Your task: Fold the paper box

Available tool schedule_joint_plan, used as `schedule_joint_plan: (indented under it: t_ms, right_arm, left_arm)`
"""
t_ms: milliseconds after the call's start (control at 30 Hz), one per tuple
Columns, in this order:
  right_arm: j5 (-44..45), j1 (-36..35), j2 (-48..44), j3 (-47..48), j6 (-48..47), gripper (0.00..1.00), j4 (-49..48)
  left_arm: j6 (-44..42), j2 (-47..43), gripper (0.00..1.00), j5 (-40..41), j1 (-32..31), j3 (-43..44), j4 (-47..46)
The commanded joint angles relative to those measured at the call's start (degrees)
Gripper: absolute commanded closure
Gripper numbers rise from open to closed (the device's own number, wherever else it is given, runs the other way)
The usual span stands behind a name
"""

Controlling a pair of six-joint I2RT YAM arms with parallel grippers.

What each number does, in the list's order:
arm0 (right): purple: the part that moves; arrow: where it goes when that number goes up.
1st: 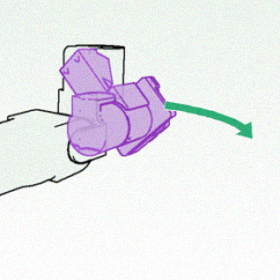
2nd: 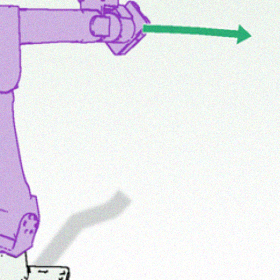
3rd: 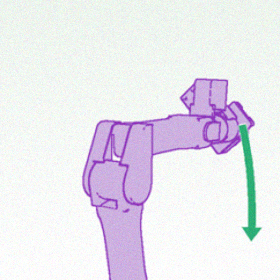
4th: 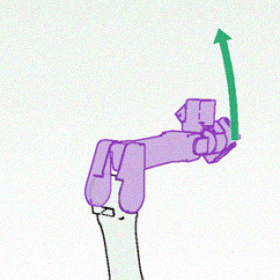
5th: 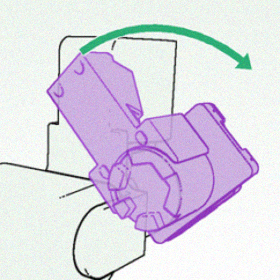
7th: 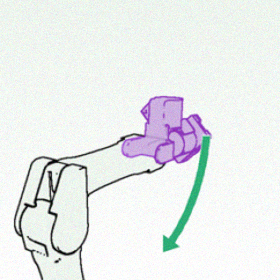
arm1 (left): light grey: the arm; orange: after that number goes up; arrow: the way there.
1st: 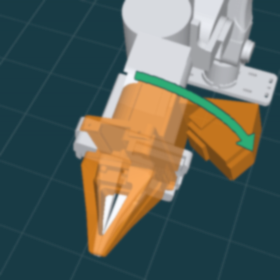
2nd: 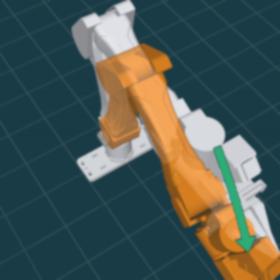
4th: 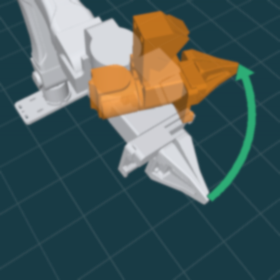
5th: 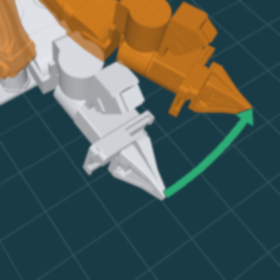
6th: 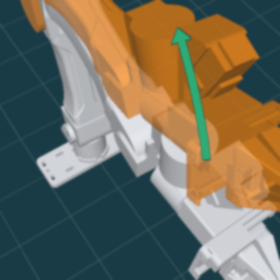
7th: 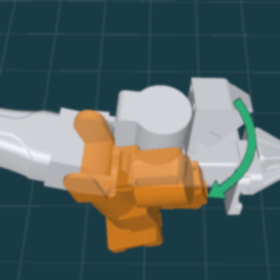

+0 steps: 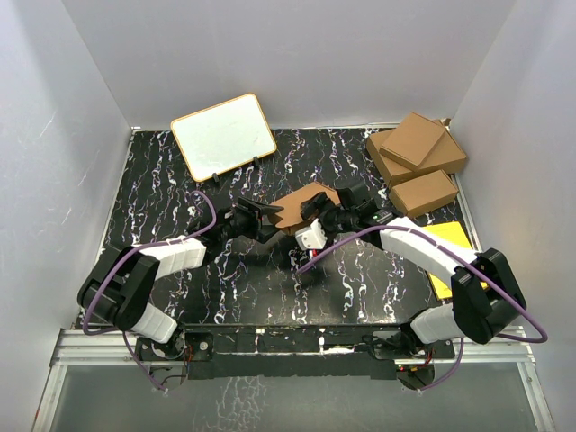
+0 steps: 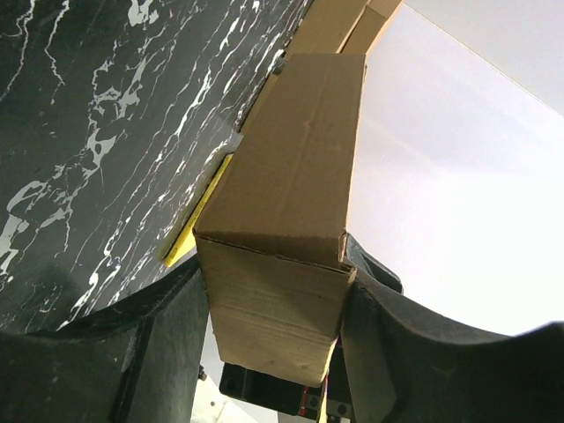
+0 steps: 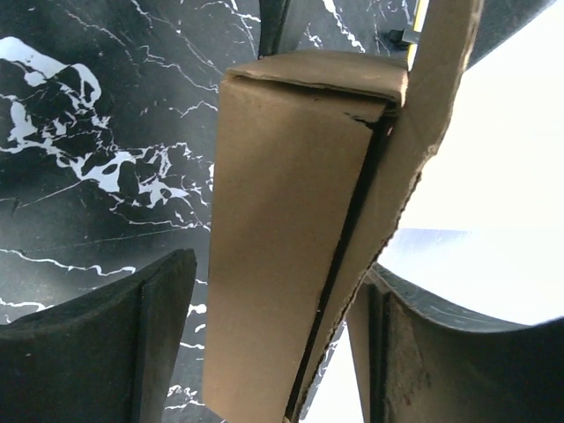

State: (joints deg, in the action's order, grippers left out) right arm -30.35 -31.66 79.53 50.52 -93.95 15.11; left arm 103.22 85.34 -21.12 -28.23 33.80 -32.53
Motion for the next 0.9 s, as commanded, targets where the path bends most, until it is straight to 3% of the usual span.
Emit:
schedule_joint_plan:
  t_ms: [0,233,567,733,867]
  right_arm:
    - [-0.42,-0.50,-1.85,-0.16,1.08,0.32,-7.11]
    - [-1.46,-0.68,-1.81,0.32,3.73,0.41,-7.29]
    - [-1.90,-0.64,-1.48,1.52,8.73,0.52,-6.76]
    - [-2.22,-0.61,-1.47,2.14,11.13,0.53,-5.58]
    - [-2.85,-0.53,-1.65,2.85,13.57,0.53,-4.39]
  left_arm:
    - [1.66,-0.21,0.47,-2.19,0.20,0.02,-4.44]
    - [1.92,0.23,0.47,-2.50,0.24,-0.05,-5.26]
    - [2.36,1.01,0.37,-3.78,0.28,-0.60,-8.80]
    - [1.97,-0.27,0.30,-3.92,0.60,-1.69,-9.75]
    - [0.55,-2.97,0.18,-3.02,0.96,-2.61,-7.57]
